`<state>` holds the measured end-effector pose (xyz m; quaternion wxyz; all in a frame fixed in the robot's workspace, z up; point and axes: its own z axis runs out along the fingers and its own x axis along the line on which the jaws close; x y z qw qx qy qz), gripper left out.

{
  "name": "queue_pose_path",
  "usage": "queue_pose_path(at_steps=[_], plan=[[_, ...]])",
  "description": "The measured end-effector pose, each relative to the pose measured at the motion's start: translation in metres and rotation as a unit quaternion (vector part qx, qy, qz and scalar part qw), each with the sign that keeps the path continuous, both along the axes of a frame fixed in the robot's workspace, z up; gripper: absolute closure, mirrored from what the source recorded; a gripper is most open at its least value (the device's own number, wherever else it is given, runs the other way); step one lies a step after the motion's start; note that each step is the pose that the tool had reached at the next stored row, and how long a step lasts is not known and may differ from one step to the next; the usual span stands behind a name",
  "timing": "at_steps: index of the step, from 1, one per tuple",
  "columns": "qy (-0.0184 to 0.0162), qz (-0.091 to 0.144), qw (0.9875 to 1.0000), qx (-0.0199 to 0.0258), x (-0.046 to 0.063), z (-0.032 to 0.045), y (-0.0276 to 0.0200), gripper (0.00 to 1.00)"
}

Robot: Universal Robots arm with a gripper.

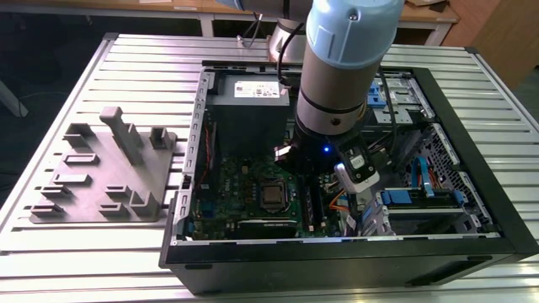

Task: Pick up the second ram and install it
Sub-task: 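Insert the second ram into the second slot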

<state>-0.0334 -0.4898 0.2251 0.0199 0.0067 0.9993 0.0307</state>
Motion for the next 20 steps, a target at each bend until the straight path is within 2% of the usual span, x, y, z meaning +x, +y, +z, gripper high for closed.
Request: queue_pose_path(at_steps=[20], plan=[[-0.0001,0.000,1.0000,0.0004,0.0000,-0.0044,0.0000,0.92]])
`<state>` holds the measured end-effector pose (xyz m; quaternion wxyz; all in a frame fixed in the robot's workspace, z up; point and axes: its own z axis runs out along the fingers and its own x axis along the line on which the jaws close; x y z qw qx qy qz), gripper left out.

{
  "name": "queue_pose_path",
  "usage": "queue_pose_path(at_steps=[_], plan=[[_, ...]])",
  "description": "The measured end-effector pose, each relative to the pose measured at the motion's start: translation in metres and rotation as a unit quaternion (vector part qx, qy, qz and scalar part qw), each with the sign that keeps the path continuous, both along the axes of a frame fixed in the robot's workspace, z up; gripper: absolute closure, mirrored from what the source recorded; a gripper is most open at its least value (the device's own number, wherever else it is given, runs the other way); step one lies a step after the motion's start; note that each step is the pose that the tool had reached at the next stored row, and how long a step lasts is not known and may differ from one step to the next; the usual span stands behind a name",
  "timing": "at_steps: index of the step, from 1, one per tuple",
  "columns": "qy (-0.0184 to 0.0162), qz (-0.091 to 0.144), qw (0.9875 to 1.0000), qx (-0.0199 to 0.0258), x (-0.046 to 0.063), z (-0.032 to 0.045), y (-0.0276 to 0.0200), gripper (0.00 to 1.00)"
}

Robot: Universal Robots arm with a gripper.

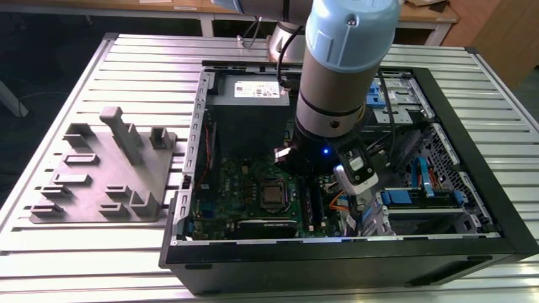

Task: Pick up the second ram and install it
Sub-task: 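Insert the second ram into the second slot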

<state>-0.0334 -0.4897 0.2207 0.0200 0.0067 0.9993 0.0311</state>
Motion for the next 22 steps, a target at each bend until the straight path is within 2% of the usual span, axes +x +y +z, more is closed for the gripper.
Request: queue_pose_path(at_steps=[6,22], plan=[[0.0000,0.000,1.0000,0.0002,0.0000,-0.0042,0.0000,0.92],[0.0001,0.000,1.0000,0.0001,0.0000,-0.0078,-0.0001,0.92]])
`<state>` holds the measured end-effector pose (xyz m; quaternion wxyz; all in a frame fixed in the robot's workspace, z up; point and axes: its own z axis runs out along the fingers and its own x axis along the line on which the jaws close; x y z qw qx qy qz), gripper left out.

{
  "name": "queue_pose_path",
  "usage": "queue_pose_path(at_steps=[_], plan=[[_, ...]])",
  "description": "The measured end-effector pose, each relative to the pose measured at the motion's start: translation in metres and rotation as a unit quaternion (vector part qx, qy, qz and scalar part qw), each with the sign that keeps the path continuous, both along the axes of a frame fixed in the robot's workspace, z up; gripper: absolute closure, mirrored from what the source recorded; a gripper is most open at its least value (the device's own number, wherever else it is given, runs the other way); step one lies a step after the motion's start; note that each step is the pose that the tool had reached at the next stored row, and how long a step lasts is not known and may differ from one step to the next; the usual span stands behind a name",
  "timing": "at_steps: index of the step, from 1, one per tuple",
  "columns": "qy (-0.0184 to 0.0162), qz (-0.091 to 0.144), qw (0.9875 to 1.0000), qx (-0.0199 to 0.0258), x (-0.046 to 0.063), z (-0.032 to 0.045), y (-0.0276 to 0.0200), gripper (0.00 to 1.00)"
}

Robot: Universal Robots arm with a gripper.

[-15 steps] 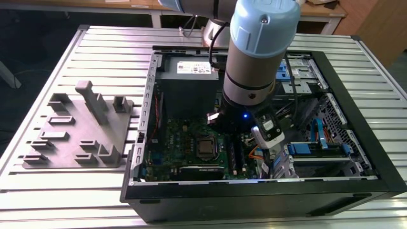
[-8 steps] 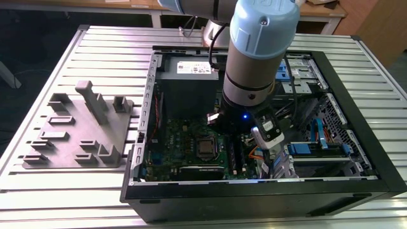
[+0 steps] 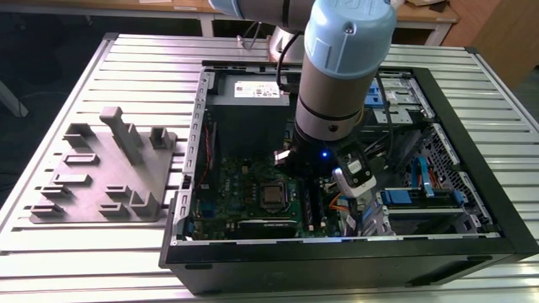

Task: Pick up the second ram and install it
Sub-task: 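Insert the second ram into the second slot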

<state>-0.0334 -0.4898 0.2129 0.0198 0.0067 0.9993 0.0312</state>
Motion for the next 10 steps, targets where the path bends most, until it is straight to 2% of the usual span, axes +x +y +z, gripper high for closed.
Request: queue_pose_path(at_steps=[7,8,9,10], plan=[[-0.0004,0.000,1.0000,0.0007,0.0001,-0.0007,0.0002,0.91],[-0.0003,0.000,1.0000,0.0010,0.0001,-0.0009,0.0002,0.85],[-0.0001,0.000,1.0000,0.0004,0.0001,-0.0005,0.0001,0.85],[-0.0001,0.000,1.0000,0.0002,0.0001,-0.0003,0.0001,0.78]])
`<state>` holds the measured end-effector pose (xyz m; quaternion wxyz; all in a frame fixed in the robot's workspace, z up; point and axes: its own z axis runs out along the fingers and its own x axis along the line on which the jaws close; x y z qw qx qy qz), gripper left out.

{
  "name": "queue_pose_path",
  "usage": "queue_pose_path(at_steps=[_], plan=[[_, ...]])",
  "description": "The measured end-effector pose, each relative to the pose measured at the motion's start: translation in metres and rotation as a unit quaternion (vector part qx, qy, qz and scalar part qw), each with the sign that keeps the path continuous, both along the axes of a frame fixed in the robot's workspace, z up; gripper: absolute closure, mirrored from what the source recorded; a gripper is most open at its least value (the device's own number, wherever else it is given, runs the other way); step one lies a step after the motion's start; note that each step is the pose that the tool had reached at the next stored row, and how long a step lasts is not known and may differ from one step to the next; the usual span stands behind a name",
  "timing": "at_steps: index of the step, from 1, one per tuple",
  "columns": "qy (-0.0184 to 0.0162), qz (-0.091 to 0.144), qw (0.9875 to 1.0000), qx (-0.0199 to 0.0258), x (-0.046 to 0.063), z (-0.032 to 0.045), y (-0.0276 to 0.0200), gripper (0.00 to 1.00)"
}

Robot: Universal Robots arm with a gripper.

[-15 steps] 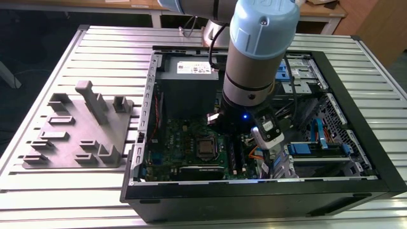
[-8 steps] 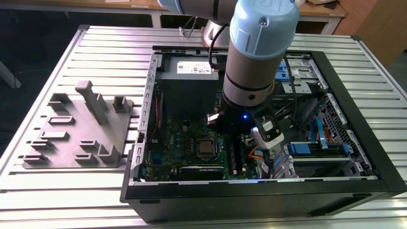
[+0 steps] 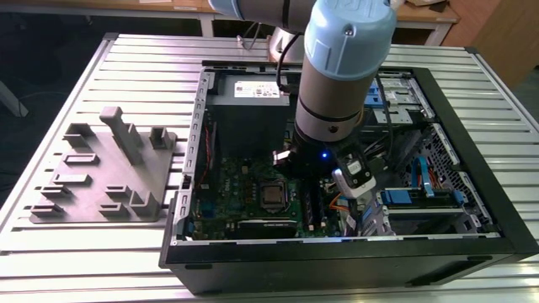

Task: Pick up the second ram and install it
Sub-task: 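Insert the second ram into the second slot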

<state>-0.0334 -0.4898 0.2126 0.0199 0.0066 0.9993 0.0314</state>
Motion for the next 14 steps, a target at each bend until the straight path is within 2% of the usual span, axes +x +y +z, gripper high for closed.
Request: queue_pose_path(at_steps=[3,5,12,14], plan=[[0.0000,0.000,1.0000,-0.0001,0.000,0.0002,0.0000,0.78],[0.0000,0.000,1.0000,0.0000,0.000,0.0033,0.0000,0.78],[-0.0008,0.000,1.0000,0.0000,0.000,0.0292,0.0000,0.78],[-0.0011,0.000,1.0000,0.0001,0.000,0.0315,0.0000,0.78]])
